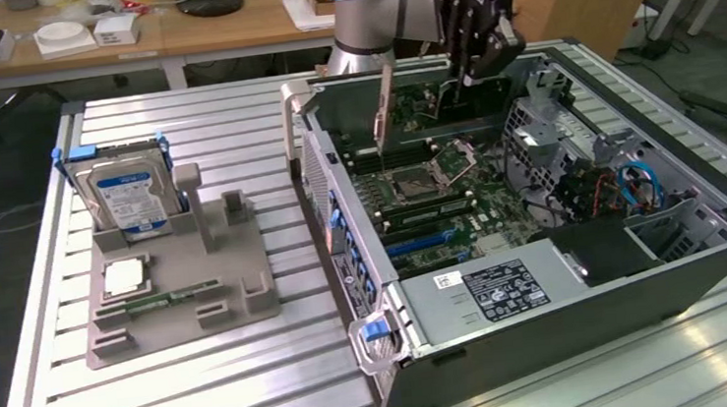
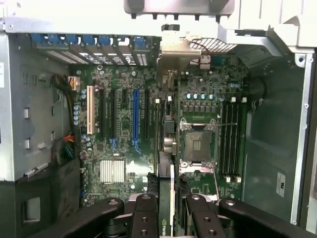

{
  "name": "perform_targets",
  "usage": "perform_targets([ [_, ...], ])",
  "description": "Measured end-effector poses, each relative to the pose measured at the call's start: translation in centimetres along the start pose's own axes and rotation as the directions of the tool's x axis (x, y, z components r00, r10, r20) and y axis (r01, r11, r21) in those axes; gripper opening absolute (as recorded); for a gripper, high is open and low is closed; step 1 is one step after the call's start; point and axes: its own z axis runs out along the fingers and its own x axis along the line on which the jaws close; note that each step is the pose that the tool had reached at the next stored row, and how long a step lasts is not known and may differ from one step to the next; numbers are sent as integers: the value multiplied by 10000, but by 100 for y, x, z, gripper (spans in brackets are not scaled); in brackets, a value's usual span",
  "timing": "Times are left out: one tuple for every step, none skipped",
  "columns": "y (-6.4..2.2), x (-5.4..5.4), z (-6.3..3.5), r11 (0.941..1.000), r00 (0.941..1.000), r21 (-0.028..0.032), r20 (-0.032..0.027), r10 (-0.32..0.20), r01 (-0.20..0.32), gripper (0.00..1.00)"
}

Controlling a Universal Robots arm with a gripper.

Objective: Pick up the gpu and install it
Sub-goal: 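Insert the gpu into the slot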

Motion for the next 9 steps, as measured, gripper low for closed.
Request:
perform_targets([
  [1,4,3,10000,10000,17,2,-72,72,26],
  [2,8,6,9999,9999,32,2,-127,127,26],
  [2,14,7,9998,9999,51,0,-171,171,26],
  [3,20,10,9997,9998,70,2,-218,218,26],
  [2,26,13,9996,9996,85,4,-266,266,26],
  [2,32,17,9995,9995,94,6,-315,315,26],
  [2,39,23,9993,9994,96,9,-357,357,26],
  [3,48,31,9992,9993,96,8,-381,381,26],
  [3,59,42,9992,9992,96,8,-393,393,26],
])
